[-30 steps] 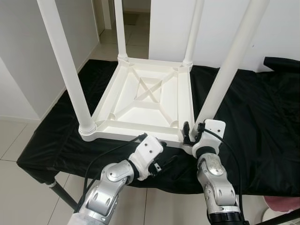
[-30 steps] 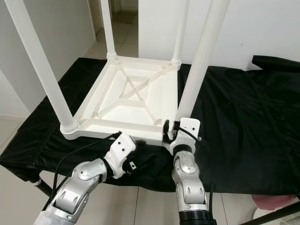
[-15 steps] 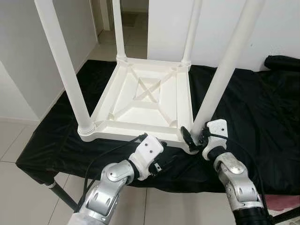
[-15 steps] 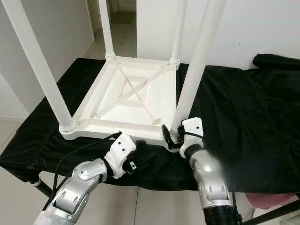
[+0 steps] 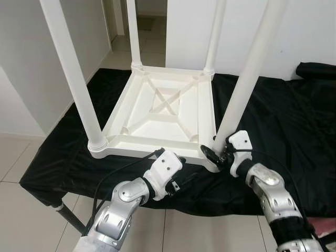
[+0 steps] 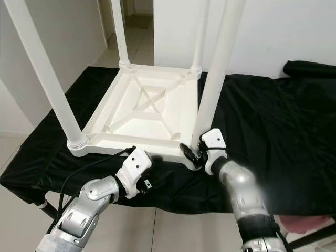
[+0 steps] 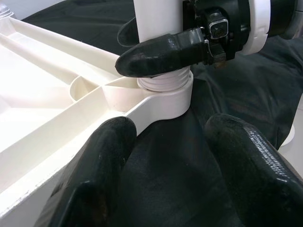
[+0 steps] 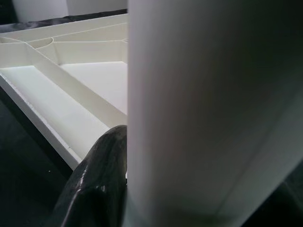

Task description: Building children table

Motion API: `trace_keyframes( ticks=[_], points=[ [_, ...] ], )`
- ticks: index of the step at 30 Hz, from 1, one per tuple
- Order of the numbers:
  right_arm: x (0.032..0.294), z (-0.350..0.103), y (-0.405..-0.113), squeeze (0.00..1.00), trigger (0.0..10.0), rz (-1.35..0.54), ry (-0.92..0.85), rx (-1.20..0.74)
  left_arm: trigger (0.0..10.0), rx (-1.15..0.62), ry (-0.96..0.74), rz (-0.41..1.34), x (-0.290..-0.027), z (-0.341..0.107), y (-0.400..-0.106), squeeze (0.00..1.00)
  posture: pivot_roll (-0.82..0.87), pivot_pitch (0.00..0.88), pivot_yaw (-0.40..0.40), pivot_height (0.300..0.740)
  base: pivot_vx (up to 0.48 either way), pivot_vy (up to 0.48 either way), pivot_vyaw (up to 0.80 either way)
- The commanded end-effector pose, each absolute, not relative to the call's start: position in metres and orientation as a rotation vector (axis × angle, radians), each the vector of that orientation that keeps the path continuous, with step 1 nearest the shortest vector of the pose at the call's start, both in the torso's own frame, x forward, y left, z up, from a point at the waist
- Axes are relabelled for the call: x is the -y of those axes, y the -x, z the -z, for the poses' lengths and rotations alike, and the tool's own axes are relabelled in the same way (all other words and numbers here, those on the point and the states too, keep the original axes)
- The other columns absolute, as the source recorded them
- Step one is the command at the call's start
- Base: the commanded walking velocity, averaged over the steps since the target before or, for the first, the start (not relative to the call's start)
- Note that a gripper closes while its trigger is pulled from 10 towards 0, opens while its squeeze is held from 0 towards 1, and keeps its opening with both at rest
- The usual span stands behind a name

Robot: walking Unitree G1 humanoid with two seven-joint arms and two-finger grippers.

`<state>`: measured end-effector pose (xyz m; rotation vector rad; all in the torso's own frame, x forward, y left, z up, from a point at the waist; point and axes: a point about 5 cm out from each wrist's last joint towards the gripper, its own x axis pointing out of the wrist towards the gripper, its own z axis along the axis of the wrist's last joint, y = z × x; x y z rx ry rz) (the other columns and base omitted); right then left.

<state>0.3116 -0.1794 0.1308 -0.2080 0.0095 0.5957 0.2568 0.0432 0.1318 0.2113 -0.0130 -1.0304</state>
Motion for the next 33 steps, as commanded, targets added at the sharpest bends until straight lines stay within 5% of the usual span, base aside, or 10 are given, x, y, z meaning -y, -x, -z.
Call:
trace_keyframes(
  ticks=[1,7,8,19,33],
  points=[
    [0.181,-0.123,-0.313,0.0,0.0,-0.622,0.233,-0.056,10.0,0.004,-0.213,0.983,-0.046,-0.129,-0.26,0.0,0.01,0.0,0.032,0.74,0.0,0.0,0.0],
    [0.183,-0.119,-0.312,0.0,0.0,-0.633,0.232,-0.072,10.0,0.002,-0.211,0.979,-0.046,-0.128,-0.258,0.0,0.01,0.0,0.027,0.74,0.0,0.0,0.0],
    [0.182,-0.118,-0.313,0.0,10.0,-0.601,0.206,-0.063,10.0,0.0,-0.211,0.979,-0.046,-0.128,-0.257,0.0,0.02,0.0,0.029,0.74,0.0,0.0,0.0],
    [0.164,-0.121,-0.306,0.0,10.0,-0.422,0.111,-0.018,10.0,-0.004,-0.21,0.975,-0.048,-0.128,-0.258,0.0,0.01,0.0,0.035,0.74,0.0,0.0,0.0],
    [0.142,-0.12,-0.289,0.0,10.0,0.029,-0.079,-0.037,10.0,-0.005,-0.201,0.984,-0.045,-0.127,-0.257,0.0,-0.01,0.0,0.03,0.74,0.0,0.0,0.0]
  ],
)
